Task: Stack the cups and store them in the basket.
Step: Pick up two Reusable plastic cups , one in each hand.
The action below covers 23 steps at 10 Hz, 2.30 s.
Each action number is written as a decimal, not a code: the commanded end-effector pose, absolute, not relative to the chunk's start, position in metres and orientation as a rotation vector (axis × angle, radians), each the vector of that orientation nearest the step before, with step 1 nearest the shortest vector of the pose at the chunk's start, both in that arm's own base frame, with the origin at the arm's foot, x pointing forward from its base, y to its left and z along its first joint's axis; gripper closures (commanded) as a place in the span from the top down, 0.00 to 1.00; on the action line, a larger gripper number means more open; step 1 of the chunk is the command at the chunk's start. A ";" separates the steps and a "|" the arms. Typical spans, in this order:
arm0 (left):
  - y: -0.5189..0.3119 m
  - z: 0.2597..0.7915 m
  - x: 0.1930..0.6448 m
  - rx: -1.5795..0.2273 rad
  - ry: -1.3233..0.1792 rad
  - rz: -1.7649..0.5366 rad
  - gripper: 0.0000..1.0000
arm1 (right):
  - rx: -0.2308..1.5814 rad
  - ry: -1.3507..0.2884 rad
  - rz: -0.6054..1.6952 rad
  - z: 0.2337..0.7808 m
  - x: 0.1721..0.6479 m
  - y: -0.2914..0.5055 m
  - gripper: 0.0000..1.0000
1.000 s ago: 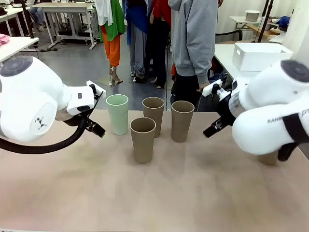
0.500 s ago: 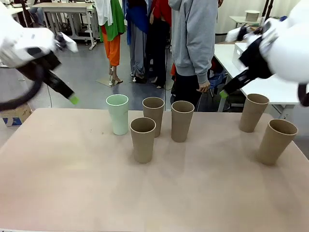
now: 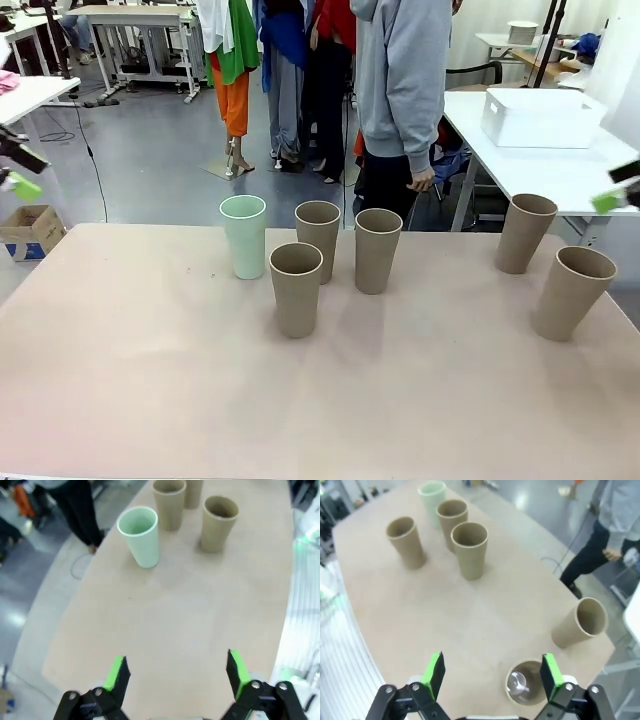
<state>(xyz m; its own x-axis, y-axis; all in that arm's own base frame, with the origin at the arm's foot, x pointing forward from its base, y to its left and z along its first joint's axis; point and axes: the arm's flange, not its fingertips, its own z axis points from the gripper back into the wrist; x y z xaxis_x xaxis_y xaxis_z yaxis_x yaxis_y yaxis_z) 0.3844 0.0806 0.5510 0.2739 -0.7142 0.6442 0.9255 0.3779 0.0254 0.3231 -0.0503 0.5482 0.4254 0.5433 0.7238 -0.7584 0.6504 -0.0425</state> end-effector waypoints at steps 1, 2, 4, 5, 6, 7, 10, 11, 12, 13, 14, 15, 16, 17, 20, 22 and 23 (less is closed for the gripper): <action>0.110 0.532 0.388 -0.509 -0.693 -1.239 1.00 | 0.407 -0.886 0.897 0.537 0.303 -0.082 1.00; 0.113 0.522 0.385 -0.519 -0.739 -1.261 1.00 | 0.430 -0.916 0.913 0.535 0.298 -0.090 1.00; 0.122 0.511 0.373 -0.545 -0.810 -1.299 1.00 | 0.449 -0.939 0.926 0.530 0.295 -0.098 1.00; 0.123 0.508 0.368 -0.551 -0.825 -1.294 1.00 | 0.463 -0.943 0.927 0.526 0.296 -0.101 1.00; 0.121 0.506 0.363 -0.554 -0.853 -1.299 1.00 | 0.476 -0.948 0.923 0.523 0.298 -0.103 1.00; 0.122 0.506 0.363 -0.557 -0.859 -1.295 1.00 | 0.483 -0.950 0.918 0.522 0.298 -0.105 1.00; 0.125 0.508 0.366 -0.549 -0.828 -1.286 1.00 | 0.466 -0.933 0.901 0.537 0.303 -0.105 1.00; 0.125 0.508 0.366 -0.549 -0.828 -1.286 1.00 | 0.466 -0.933 0.901 0.537 0.303 -0.105 1.00; 0.125 0.508 0.366 -0.549 -0.828 -1.286 1.00 | 0.466 -0.933 0.901 0.537 0.303 -0.105 1.00; 0.125 0.508 0.366 -0.549 -0.828 -1.286 1.00 | 0.466 -0.933 0.901 0.537 0.303 -0.105 1.00; 0.125 0.508 0.366 -0.549 -0.828 -1.286 1.00 | 0.466 -0.933 0.901 0.537 0.303 -0.105 1.00; 0.125 0.508 0.366 -0.549 -0.828 -1.286 1.00 | 0.466 -0.933 0.901 0.537 0.303 -0.105 1.00; 0.125 0.508 0.366 -0.549 -0.828 -1.286 1.00 | 0.466 -0.933 0.901 0.537 0.303 -0.105 1.00; 0.125 0.508 0.366 -0.549 -0.828 -1.286 1.00 | 0.466 -0.933 0.901 0.537 0.303 -0.105 1.00; 0.125 0.508 0.366 -0.549 -0.828 -1.286 1.00 | 0.466 -0.933 0.901 0.537 0.303 -0.105 1.00; 0.125 0.508 0.366 -0.549 -0.828 -1.286 1.00 | 0.466 -0.933 0.901 0.537 0.303 -0.105 1.00; 0.125 0.508 0.366 -0.549 -0.828 -1.286 1.00 | 0.466 -0.933 0.901 0.537 0.303 -0.105 1.00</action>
